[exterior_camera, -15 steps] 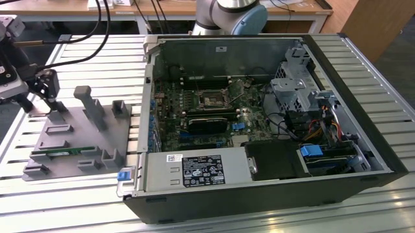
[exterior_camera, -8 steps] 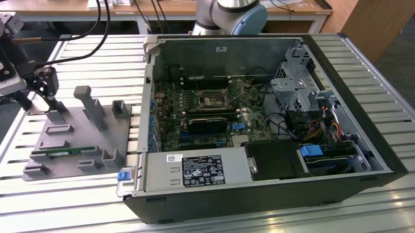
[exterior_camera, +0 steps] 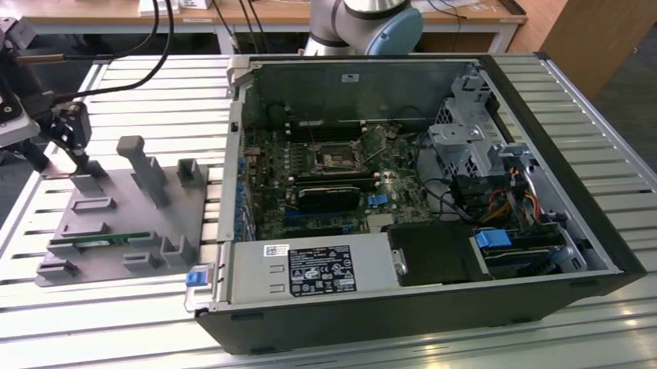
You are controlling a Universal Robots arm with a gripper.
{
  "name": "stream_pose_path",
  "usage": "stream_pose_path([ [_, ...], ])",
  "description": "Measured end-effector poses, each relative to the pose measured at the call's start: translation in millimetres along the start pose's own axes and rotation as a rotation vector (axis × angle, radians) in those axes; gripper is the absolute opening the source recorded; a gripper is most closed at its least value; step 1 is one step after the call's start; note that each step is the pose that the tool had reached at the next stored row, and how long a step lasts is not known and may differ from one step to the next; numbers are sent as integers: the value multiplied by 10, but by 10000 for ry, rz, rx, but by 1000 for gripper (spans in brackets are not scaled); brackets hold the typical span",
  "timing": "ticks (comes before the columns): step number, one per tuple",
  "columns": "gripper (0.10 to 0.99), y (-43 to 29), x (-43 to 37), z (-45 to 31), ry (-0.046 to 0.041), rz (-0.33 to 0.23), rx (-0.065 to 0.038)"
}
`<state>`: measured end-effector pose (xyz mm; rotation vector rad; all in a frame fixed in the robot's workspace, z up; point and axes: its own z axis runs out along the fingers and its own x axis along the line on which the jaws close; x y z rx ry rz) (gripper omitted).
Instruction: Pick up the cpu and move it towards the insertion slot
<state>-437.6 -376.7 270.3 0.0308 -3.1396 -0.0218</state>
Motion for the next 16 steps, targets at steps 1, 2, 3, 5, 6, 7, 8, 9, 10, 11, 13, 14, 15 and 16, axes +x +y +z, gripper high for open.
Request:
stream_pose_path([
  [1, 541, 1, 0, -7, 2, -1, 3],
  [2, 541, 2, 0, -15, 2, -2, 4],
  [3, 541, 4, 0, -23, 2, -1, 5],
  [5, 541, 8, 0, -43, 1, 0, 10],
  [6, 541, 10, 0, -54, 1, -1, 12],
  [7, 541, 12, 0, -65, 1, -1, 13],
  [8, 541, 14, 0, -74, 2, -1, 15],
  [9, 541, 15, 0, -84, 2, -1, 17],
  [10, 541, 17, 0, -93, 2, -1, 18],
  [11, 541, 18, 0, -104, 1, -1, 18],
  [13, 541, 22, 0, -124, 2, 0, 21],
  [14, 541, 24, 0, -134, 1, 0, 23],
  [15, 541, 26, 0, -146, 2, 0, 25],
  [16, 541, 28, -1, -157, 1, -1, 26],
])
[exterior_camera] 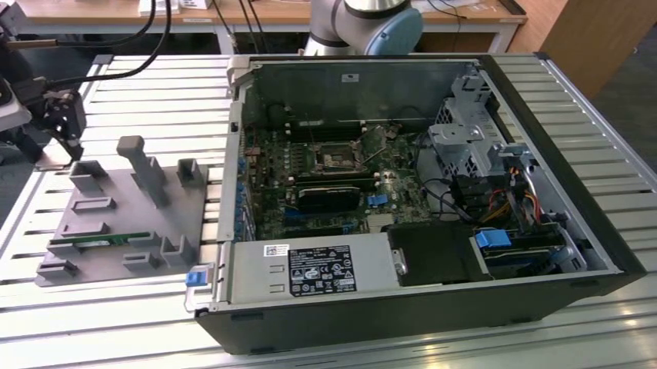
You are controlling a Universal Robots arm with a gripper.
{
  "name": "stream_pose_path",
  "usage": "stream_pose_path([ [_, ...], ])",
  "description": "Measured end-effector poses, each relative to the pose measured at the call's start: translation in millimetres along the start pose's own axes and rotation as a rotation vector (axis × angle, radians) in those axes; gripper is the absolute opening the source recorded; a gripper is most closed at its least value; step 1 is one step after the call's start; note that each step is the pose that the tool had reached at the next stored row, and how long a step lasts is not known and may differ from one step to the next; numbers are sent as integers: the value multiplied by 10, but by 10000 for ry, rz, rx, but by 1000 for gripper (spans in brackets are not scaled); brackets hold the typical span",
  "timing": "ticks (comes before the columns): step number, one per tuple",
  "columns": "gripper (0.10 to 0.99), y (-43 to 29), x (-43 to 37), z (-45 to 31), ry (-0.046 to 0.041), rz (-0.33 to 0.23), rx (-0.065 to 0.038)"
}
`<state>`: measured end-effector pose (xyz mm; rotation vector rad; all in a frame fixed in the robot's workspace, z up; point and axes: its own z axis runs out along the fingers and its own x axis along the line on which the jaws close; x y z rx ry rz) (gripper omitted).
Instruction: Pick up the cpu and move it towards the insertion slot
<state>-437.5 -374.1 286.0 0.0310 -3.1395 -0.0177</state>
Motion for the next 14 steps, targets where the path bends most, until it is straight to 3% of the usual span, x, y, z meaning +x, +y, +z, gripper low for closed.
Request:
stream_pose_path([
  [14, 541, 32, 0, -114, 0, 0, 31],
])
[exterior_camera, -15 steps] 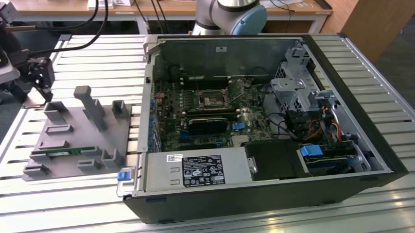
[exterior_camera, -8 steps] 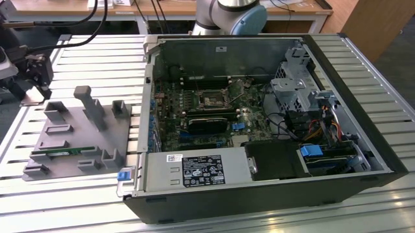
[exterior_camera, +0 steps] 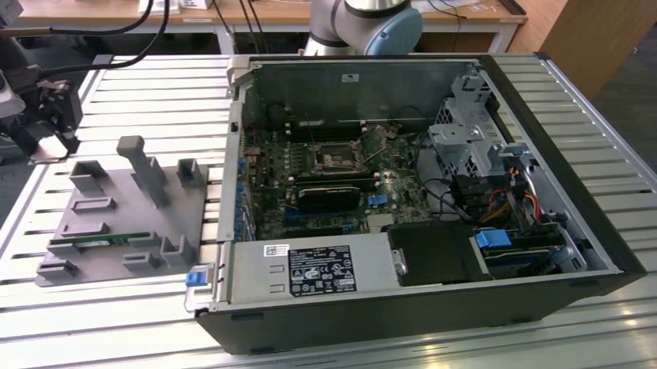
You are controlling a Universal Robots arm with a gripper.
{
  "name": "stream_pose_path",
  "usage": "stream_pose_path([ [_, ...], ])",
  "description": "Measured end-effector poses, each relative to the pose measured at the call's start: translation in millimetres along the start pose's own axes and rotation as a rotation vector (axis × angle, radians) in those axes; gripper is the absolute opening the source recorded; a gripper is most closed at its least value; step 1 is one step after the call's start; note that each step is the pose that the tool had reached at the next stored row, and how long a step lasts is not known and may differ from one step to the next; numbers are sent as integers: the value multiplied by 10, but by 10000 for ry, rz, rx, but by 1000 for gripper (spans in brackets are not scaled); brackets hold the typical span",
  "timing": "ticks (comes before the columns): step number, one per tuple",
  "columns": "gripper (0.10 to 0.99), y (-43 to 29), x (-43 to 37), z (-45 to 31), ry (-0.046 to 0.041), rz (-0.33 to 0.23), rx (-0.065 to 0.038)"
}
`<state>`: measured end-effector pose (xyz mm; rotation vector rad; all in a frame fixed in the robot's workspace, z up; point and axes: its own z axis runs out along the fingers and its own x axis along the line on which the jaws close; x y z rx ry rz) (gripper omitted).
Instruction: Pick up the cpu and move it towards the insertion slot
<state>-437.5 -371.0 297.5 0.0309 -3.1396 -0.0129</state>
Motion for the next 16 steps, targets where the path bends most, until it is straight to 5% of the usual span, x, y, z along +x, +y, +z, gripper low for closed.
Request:
stream_pose_path([
  [16, 541, 57, -1, -153, 2, 0, 74],
])
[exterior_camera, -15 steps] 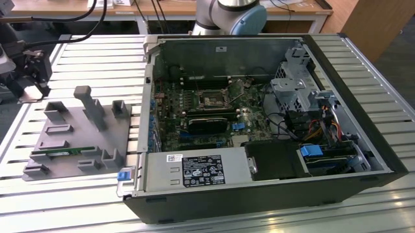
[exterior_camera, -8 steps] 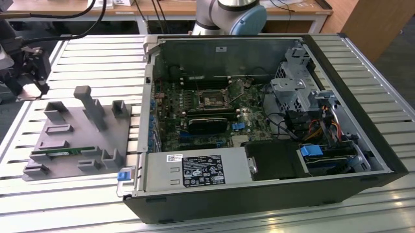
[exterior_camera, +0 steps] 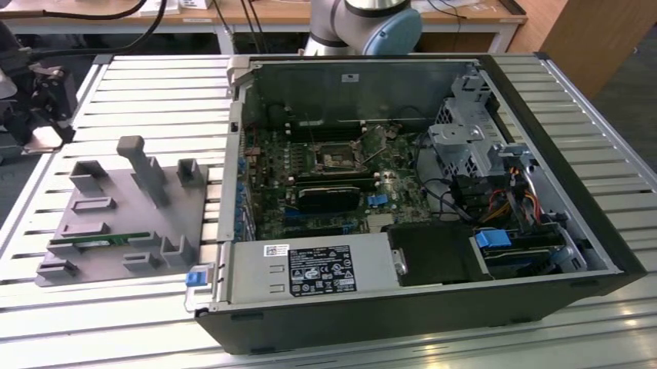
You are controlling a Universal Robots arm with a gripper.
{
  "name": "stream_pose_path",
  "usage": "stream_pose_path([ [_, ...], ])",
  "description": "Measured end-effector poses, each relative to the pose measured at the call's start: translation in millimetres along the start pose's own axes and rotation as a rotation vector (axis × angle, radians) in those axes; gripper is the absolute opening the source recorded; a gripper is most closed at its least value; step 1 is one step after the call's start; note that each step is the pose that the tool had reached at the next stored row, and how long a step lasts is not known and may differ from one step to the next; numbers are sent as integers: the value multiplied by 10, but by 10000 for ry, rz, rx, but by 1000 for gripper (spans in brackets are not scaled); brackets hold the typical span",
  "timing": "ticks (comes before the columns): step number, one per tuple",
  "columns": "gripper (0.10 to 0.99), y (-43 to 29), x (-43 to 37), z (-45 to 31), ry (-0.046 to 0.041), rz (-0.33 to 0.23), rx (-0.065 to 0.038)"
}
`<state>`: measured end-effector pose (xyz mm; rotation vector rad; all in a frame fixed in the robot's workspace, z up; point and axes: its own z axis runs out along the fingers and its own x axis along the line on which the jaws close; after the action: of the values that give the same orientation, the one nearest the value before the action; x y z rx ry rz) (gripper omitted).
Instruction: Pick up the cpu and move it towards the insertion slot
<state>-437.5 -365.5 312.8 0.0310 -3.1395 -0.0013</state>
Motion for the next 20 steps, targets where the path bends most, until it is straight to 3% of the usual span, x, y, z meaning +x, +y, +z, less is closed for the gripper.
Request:
stream_pose_path([
  [11, 541, 26, 0, -107, 1, 0, 26],
  [20, 541, 42, 0, -247, 2, 0, 42],
])
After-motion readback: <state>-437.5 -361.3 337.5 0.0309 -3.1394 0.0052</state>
